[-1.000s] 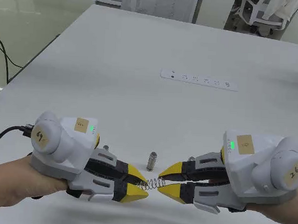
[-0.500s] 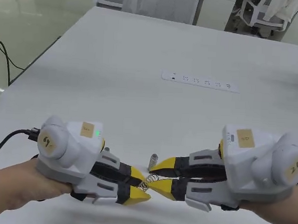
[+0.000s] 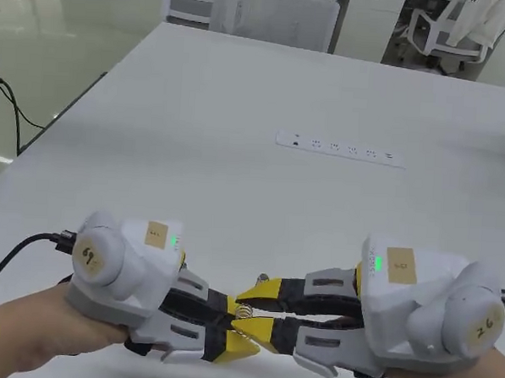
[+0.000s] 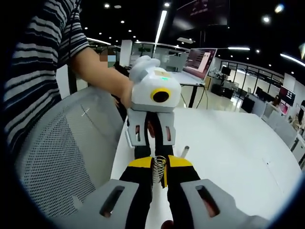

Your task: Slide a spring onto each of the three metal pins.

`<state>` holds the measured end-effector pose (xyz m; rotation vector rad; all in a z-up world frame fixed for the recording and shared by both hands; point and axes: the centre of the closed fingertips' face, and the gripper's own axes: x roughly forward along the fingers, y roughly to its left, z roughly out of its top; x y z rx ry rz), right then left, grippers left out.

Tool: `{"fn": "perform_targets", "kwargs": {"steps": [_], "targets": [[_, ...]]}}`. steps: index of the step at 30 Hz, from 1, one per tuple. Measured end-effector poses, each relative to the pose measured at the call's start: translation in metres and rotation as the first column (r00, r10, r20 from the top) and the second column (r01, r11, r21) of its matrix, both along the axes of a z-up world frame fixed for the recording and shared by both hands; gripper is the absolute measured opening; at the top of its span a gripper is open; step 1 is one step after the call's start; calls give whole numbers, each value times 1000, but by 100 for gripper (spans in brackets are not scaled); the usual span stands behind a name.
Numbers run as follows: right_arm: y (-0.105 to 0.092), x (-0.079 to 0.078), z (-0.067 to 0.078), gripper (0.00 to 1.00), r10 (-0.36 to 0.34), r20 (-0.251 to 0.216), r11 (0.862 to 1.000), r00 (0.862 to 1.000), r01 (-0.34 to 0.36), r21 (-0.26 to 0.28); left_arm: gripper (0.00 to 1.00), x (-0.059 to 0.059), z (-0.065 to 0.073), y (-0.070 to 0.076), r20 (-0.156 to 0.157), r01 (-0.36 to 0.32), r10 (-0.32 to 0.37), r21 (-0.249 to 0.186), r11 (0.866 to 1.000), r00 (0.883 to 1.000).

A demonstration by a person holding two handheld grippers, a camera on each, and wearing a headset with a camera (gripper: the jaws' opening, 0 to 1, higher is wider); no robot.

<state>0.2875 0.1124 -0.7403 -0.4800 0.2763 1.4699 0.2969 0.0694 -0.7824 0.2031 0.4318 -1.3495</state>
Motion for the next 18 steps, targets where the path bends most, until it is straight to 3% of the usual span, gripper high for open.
{"fn": "perform_targets", "kwargs": {"steps": [11,18], "targets": [[3,2,7,7,28,40,1000,999,-28,-3,4,4,6,6,-18,-36,36,-16,999,999],[5,6,9,7,11,39,1000,999,-11,8,6,7,7,12,-41,-72,71,-21,997,997]]}}
